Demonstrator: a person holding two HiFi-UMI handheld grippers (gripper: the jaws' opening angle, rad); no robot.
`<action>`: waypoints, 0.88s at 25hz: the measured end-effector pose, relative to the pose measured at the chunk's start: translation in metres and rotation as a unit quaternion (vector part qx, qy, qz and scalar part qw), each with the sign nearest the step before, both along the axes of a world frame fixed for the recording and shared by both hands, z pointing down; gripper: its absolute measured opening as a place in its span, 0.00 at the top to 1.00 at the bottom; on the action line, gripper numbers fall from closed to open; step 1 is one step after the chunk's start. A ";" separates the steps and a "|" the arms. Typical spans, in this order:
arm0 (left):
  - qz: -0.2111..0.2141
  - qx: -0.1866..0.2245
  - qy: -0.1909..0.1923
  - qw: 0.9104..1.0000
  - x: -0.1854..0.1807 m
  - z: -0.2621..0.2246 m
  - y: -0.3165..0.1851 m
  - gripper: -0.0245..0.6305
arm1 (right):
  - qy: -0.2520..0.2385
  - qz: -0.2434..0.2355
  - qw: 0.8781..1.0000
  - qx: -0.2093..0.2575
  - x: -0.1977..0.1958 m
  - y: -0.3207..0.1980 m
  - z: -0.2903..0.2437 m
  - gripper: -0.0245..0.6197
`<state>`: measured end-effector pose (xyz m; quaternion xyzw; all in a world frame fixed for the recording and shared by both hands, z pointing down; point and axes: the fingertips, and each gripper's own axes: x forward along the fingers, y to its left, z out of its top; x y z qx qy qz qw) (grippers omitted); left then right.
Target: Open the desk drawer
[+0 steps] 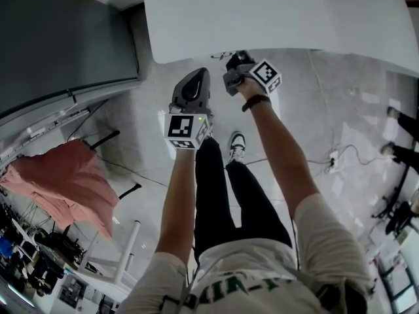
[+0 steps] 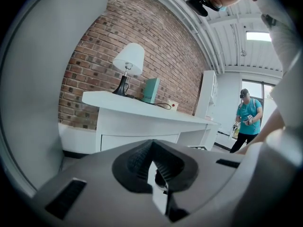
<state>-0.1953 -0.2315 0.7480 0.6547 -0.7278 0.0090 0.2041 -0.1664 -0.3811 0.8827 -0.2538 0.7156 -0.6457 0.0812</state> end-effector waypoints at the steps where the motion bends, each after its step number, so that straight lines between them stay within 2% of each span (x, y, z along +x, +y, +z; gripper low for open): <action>1: -0.001 -0.001 0.002 1.000 0.000 0.002 0.000 0.97 | -0.002 0.000 1.000 -0.008 0.001 0.000 0.001 0.92; 7: -0.007 0.001 0.014 1.000 0.006 0.009 -0.001 0.97 | -0.001 0.003 0.999 -0.054 0.001 0.001 0.004 0.93; 22: -0.017 -0.001 0.016 1.000 0.012 0.009 0.006 0.97 | -0.003 0.006 0.998 -0.060 0.012 0.012 0.003 0.93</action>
